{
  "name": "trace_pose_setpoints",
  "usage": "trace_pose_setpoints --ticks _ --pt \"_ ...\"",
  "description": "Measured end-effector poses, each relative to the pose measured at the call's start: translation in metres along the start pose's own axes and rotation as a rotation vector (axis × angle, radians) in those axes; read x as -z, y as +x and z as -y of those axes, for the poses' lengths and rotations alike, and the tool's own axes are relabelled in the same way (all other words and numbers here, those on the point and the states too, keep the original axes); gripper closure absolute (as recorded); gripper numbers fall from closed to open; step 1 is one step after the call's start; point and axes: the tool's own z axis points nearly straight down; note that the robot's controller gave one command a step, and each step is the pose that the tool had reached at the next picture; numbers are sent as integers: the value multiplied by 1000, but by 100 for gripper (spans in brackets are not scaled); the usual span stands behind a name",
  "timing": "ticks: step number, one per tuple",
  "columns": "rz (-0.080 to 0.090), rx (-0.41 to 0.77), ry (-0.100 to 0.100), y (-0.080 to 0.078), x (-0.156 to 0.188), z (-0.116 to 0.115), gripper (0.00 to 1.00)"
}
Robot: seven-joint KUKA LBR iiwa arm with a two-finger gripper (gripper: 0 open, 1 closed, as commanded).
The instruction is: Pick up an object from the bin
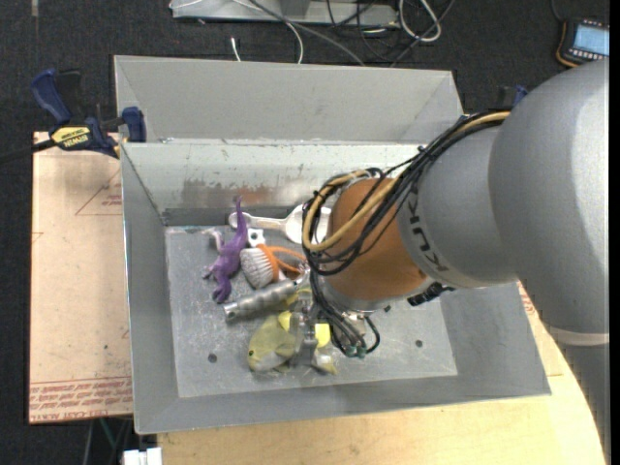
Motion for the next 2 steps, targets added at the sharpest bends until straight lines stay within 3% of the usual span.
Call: trace_pose_setpoints --ticks 2 --pt "1 -8 -1 0 11 3 100"
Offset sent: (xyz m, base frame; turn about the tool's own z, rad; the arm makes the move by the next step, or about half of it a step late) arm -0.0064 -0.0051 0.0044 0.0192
